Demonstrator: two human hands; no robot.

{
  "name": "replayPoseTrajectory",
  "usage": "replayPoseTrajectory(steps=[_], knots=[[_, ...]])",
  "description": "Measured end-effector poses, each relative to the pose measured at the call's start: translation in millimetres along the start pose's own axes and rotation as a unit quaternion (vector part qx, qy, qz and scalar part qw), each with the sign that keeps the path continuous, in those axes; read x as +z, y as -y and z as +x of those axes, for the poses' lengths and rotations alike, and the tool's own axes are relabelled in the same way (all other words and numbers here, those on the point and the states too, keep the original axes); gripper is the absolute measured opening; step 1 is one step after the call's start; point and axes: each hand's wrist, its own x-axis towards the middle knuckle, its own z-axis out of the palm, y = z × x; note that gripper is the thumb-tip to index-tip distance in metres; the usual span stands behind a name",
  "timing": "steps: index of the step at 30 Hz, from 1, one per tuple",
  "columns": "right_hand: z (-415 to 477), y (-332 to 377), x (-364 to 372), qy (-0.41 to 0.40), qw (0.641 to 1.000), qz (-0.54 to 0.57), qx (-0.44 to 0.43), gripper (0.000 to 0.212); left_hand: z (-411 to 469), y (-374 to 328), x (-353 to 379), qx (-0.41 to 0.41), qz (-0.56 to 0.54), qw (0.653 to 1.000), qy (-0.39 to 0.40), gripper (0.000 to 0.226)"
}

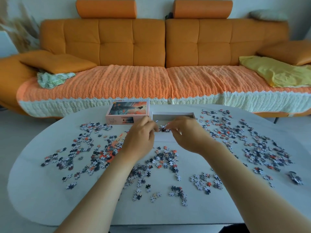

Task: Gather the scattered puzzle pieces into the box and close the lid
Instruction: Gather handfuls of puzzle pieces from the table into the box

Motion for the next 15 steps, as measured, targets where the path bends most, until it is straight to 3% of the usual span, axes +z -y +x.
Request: replayPoseTrajectory(steps=[4,7,9,13,15], knots=[[-18,17,7,0.16,0.987,-0.012,0.027,0.033,-24,1,-7,-0.054,-0.021,0.992,0.113,0.021],[-31,25,20,0.236,0.969,-0.043,0.059,0.042,-37,-5,-5,-0.055,-0.005,0.976,0.21,0.035],[-35,27,25,0.252,0.964,-0.065,0.048,0.043,-43,-12,-3,-0.057,0.01,0.967,0.25,0.037],[-44,31,11,0.252,0.964,0.009,0.082,0.048,-50,-28,-13,-0.072,-0.027,0.963,0.256,0.038],[-51,29,-1,0.235,0.966,0.028,0.104,0.044,-53,-37,-19,-0.075,-0.036,0.962,0.26,0.052]])
